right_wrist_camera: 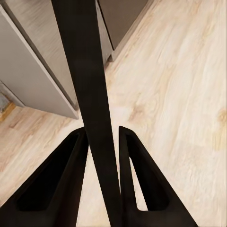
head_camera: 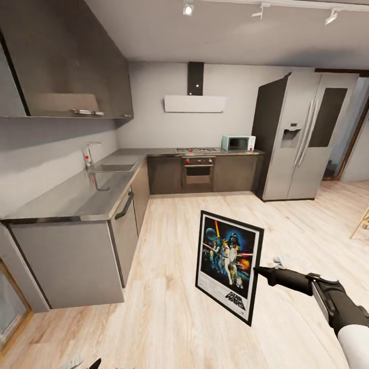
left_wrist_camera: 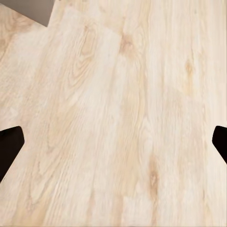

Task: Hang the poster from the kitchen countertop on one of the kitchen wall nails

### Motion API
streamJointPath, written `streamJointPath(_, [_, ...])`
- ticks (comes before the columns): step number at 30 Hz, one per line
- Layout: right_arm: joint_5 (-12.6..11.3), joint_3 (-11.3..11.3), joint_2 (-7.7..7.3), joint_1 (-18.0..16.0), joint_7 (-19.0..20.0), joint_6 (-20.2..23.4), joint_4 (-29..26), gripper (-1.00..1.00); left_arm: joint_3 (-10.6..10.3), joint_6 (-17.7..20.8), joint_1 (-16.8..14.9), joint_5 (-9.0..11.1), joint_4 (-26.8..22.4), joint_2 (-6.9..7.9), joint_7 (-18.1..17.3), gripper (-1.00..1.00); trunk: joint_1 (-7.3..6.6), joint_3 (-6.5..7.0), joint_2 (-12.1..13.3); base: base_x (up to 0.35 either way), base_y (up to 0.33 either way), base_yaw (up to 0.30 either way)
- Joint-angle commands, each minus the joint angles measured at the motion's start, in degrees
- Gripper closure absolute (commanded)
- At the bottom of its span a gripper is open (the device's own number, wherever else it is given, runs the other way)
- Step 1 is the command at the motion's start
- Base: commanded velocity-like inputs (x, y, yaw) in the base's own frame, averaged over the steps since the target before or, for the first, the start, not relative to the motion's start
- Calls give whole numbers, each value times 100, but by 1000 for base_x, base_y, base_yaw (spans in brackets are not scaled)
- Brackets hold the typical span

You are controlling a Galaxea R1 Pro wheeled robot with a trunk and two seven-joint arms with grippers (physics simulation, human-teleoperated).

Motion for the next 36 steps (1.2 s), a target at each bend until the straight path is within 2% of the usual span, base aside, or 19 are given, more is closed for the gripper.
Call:
streamJointPath(1, [29, -28, 17, -5, 38, 62, -11, 100, -7, -24, -8, 10, 10, 2, -4, -100, 0, -7, -4, 0, -1, 289])
streamJointPath(8, [38, -30, 37, -3, 21, 62, -11, 100, -7, -25, -7, 11, 10, 2, 7, -100, 0, -7, -4, 0, -31, 274])
streamJointPath(20, [35, -34, 39, -3, 20, 62, -11, 100, -7, -26, -8, 10, 10, 2, 8, -100, 0, -7, -4, 0, -214, 133])
streamJointPath(31, [35, -34, 39, -4, 20, 62, -11, 100, -7, -23, -7, 10, 13, 1, 8, -100, 0, -7, -4, 0, -20, 275])
streamJointPath(36, [33, -34, 39, -4, 20, 62, -11, 100, -7, -23, -7, 11, 13, 1, 8, -100, 0, -7, -4, 0, -1, 148])
